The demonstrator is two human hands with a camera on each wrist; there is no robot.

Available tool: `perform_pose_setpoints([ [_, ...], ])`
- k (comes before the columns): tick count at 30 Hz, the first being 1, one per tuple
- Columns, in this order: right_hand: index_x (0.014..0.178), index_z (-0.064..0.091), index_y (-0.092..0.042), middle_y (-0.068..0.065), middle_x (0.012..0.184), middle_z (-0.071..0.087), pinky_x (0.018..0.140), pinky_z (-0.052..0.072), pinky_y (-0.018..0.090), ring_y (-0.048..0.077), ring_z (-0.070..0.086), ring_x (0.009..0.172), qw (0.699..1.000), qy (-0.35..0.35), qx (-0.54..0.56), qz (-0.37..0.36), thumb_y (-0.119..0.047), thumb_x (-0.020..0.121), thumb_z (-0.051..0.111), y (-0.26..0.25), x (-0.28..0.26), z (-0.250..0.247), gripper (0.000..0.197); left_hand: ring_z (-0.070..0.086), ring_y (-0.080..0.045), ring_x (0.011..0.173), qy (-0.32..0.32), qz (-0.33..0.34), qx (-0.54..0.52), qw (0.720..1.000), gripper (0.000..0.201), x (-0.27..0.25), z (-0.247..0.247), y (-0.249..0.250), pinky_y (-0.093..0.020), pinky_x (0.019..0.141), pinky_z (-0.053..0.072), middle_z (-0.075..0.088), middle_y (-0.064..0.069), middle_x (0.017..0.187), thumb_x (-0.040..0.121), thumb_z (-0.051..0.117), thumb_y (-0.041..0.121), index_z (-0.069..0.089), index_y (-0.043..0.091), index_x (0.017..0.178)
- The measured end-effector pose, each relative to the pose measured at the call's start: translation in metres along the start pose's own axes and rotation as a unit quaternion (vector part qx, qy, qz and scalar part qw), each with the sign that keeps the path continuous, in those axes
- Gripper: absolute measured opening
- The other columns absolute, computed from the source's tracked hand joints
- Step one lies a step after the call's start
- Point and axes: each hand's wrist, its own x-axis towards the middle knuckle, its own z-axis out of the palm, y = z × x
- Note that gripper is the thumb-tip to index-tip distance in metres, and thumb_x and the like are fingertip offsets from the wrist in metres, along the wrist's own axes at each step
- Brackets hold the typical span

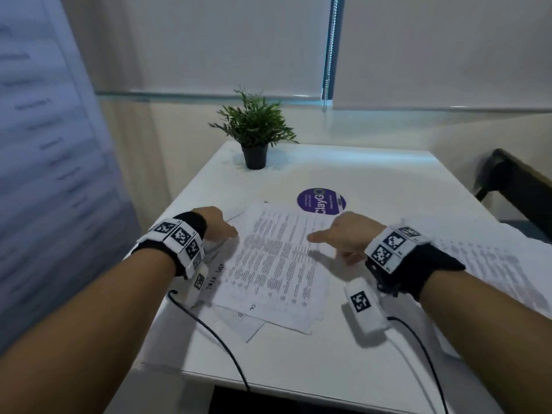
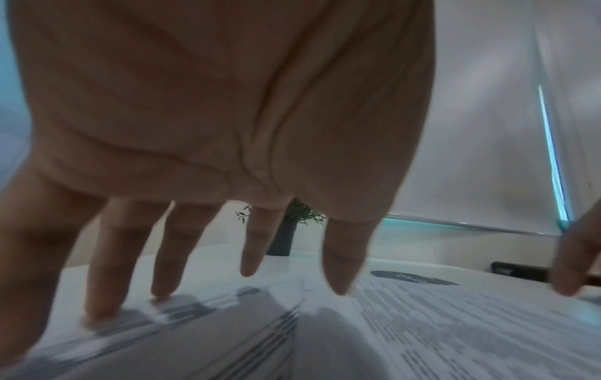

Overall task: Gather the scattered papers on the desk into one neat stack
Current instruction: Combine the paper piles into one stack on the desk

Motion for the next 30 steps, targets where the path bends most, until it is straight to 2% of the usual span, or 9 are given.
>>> perform_pose_setpoints([
  [3, 0.069, 0.052, -0.012, 0.003, 0.065, 0.054, 0.058, 0.045, 0.029, 0.018, 0.050, 0.055, 0.999, -0.001, -0.044, -0.022, -0.061, 0.087, 0.067, -0.023, 0.005, 0.016, 0.055, 0.033, -0.027, 0.150, -0.022, 0.025, 0.002, 0.999, 0.082, -0.012, 0.001, -0.003, -0.036, 0.118, 0.028, 0.031, -0.009, 0.165, 0.098, 0.048, 0.060, 0.029, 0.008, 0.158],
  [9, 0.073, 0.056, -0.012, 0.001, 0.072, 0.057, 0.053, 0.039, 0.026, 0.015, 0.052, 0.061, 0.996, 0.015, -0.078, -0.029, -0.057, 0.085, 0.071, -0.022, 0.004, 0.021, 0.049, 0.038, -0.029, 0.147, -0.011, 0.048, -0.018, 0.999, 0.099, -0.008, 0.003, 0.008, -0.038, 0.116, 0.035, 0.033, -0.010, 0.164, 0.086, 0.071, 0.055, 0.024, 0.010, 0.160],
  [12, 0.071, 0.053, -0.015, 0.001, 0.070, 0.056, 0.050, 0.039, 0.026, 0.015, 0.052, 0.058, 0.999, 0.024, -0.035, -0.018, -0.054, 0.084, 0.074, -0.013, 0.001, 0.019, 0.047, 0.058, -0.028, 0.121, 0.004, 0.040, -0.038, 0.998, 0.089, -0.003, 0.006, 0.015, -0.039, 0.103, 0.048, 0.055, -0.013, 0.146, 0.076, 0.085, 0.038, 0.043, 0.005, 0.147],
  [14, 0.078, 0.056, -0.018, 0.000, 0.079, 0.063, 0.054, 0.044, 0.027, 0.015, 0.061, 0.067, 1.000, 0.027, -0.009, -0.012, -0.054, 0.083, 0.076, -0.008, -0.003, 0.017, 0.042, 0.061, -0.024, 0.094, -0.003, 0.044, -0.059, 0.997, 0.063, 0.002, 0.008, 0.021, -0.034, 0.084, 0.054, 0.069, -0.012, 0.119, 0.072, 0.088, 0.033, 0.063, 0.003, 0.121],
  [16, 0.096, 0.064, -0.016, 0.004, 0.100, 0.070, 0.072, 0.056, 0.032, 0.020, 0.070, 0.087, 1.000, 0.023, -0.007, -0.018, -0.055, 0.084, 0.075, -0.005, -0.007, 0.015, 0.043, 0.059, -0.023, 0.077, -0.012, 0.045, -0.079, 0.996, 0.043, 0.002, 0.008, 0.028, -0.028, 0.066, 0.048, 0.068, -0.009, 0.093, 0.070, 0.089, 0.038, 0.068, 0.008, 0.094],
  [17, 0.108, 0.066, -0.012, 0.008, 0.111, 0.072, 0.084, 0.059, 0.035, 0.022, 0.072, 0.096, 0.999, 0.024, -0.007, -0.020, -0.055, 0.084, 0.075, -0.005, -0.010, 0.015, 0.050, 0.061, -0.024, 0.074, -0.014, 0.044, -0.083, 0.995, 0.043, 0.001, 0.009, 0.031, -0.029, 0.065, 0.049, 0.068, -0.012, 0.087, 0.070, 0.089, 0.041, 0.072, 0.009, 0.093],
  [21, 0.126, 0.065, -0.006, 0.015, 0.132, 0.068, 0.098, 0.054, 0.040, 0.028, 0.069, 0.115, 0.999, 0.032, 0.019, -0.021, -0.050, 0.085, 0.077, -0.004, -0.020, 0.016, 0.061, 0.069, -0.037, 0.109, -0.021, 0.039, -0.065, 0.997, 0.082, -0.004, 0.015, 0.040, -0.046, 0.090, 0.057, 0.071, -0.019, 0.113, 0.067, 0.089, 0.046, 0.064, -0.011, 0.121],
  [27, 0.126, 0.061, -0.011, 0.008, 0.135, 0.063, 0.086, 0.049, 0.034, 0.024, 0.062, 0.113, 0.999, 0.030, 0.015, -0.031, -0.051, 0.086, 0.074, -0.002, -0.022, 0.019, 0.058, 0.071, -0.027, 0.100, -0.024, 0.069, -0.093, 0.993, 0.103, 0.018, 0.019, 0.038, -0.042, 0.089, 0.060, 0.075, -0.007, 0.112, 0.029, 0.093, 0.051, 0.066, 0.007, 0.119],
  [30, 0.134, 0.057, -0.014, 0.004, 0.141, 0.059, 0.085, 0.044, 0.032, 0.022, 0.058, 0.115, 0.998, 0.039, 0.046, -0.023, -0.051, 0.086, 0.075, 0.005, -0.023, 0.021, 0.063, 0.064, -0.030, 0.110, 0.016, 0.049, -0.155, 0.987, 0.091, -0.007, 0.006, 0.035, -0.043, 0.096, 0.055, 0.067, -0.009, 0.122, 0.049, 0.097, 0.033, 0.056, 0.006, 0.126],
])
